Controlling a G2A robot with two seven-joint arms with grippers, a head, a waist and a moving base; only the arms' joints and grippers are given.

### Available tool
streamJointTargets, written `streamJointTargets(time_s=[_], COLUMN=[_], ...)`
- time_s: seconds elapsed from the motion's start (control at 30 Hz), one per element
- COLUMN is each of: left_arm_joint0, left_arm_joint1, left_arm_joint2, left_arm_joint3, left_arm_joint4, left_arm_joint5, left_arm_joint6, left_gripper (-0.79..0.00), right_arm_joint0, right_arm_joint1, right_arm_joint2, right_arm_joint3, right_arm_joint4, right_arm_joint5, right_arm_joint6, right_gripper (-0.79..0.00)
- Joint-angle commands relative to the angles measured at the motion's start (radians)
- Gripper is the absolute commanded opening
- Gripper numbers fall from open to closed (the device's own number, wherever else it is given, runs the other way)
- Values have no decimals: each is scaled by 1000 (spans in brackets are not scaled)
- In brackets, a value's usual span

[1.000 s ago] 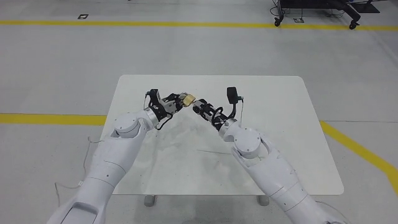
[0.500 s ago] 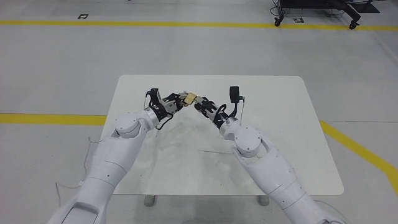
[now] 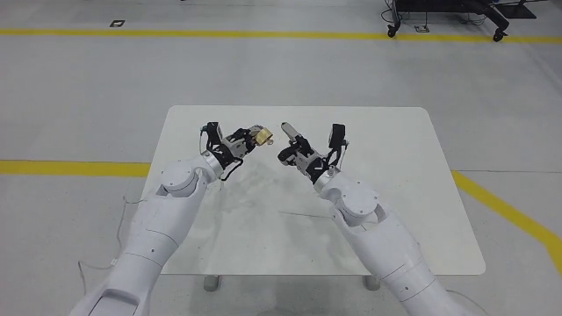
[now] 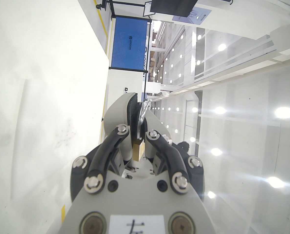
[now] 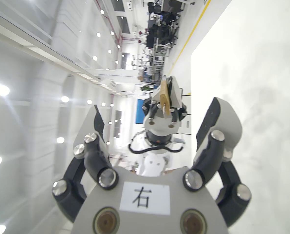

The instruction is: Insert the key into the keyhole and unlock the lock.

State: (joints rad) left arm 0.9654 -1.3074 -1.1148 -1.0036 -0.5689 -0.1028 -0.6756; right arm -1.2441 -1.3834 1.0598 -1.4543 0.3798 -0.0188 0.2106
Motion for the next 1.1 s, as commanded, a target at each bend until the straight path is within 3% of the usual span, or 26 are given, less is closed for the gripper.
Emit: streamJointTargets(time_s=[0.0,0.13,0.2,0.8,1.07], left_arm_joint0=[0,-1,-2,-6,-3], left_arm_joint1=[-1,-3,-4,-12,-13], left_arm_joint2=[-3,-10,-10,-10,-14], left_arm_joint3=[3,13,17,27,11], left_arm_joint4=[-13,-30,-32,-32,-28], left_arm_joint5=[-13,-44,-53,-62,-113], left_arm_joint6=[-15,-37,-41,-74,-110], left_gripper=[-785,-785,-785,-785,-785], right_arm_joint0=[-8,-15,-11,32,19], right_arm_joint1=[-2,-8,-13,-35,-51], right_arm_joint2=[8,4,-8,-24,16], right_arm_joint3=[0,14,25,87,104], right_arm_joint4=[79,151,178,270,528], right_arm_joint5=[0,13,20,36,49], right_arm_joint6=[18,45,58,75,99], right_gripper=[-690,-705,-785,-785,-785])
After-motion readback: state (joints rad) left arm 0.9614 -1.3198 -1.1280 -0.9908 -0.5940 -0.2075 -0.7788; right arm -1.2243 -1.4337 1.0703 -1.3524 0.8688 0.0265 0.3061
